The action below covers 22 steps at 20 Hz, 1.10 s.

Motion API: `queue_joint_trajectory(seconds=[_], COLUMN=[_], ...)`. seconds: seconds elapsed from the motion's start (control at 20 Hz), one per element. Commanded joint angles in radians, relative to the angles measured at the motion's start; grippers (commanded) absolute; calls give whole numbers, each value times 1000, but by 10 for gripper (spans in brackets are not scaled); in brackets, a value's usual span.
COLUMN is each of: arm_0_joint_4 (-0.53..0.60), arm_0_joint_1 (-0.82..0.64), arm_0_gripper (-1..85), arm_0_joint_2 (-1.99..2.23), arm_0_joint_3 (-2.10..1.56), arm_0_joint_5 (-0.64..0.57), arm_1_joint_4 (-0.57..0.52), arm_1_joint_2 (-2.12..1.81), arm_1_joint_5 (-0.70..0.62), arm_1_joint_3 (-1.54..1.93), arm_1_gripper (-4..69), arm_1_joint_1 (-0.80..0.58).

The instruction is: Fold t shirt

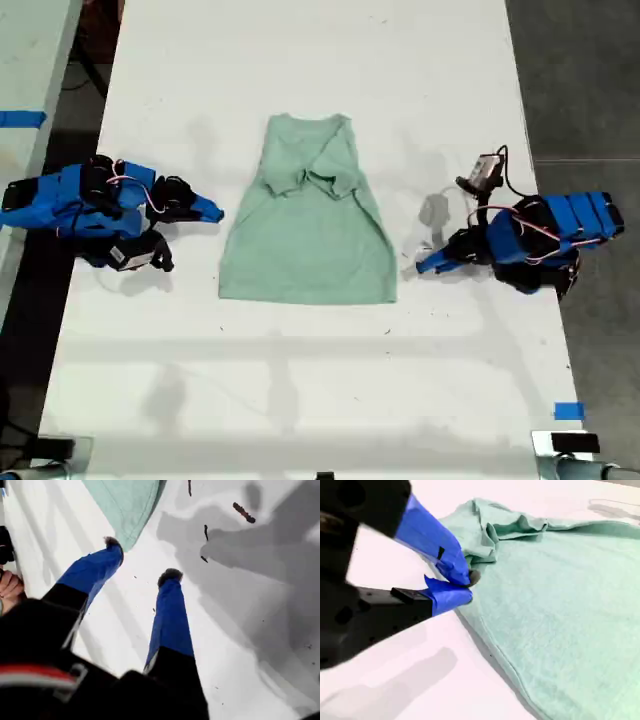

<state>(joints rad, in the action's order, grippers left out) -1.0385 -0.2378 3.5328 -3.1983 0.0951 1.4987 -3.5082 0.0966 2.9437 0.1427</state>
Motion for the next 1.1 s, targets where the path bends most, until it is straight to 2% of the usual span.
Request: queue_joint_trajectory(seconds=[0.0, 0.15, 0.35, 0.65, 0.8, 0.9, 1.05], arm_0_joint_4=[5, 5, 5, 6, 6, 8, 8], arm_0_joint_1=[5, 5, 5, 17, 26, 23, 21], arm_0_gripper=[-1, -1, -1, 6, 11, 11, 11], arm_0_joint_2=[5, 5, 5, 5, 5, 5, 5], arm_0_joint_3=[-21, -21, -21, -23, -23, -23, -23], arm_0_joint_5=[-5, -5, -5, -11, -17, -17, -18], arm_1_joint_4=[5, 5, 5, 5, -34, -34, 8], arm_1_joint_2=[8, 8, 8, 8, 31, 230, 795], arm_1_joint_5=[-17, -25, -25, -18, 18, 57, 43], arm_1_joint_3=[-2, 0, 0, -2, -23, -147, -565], arm_1_gripper=[33, 52, 16, 13, 9, 8, 8], arm_1_joint_1=[-20, -26, -28, -9, 12, 23, 14])
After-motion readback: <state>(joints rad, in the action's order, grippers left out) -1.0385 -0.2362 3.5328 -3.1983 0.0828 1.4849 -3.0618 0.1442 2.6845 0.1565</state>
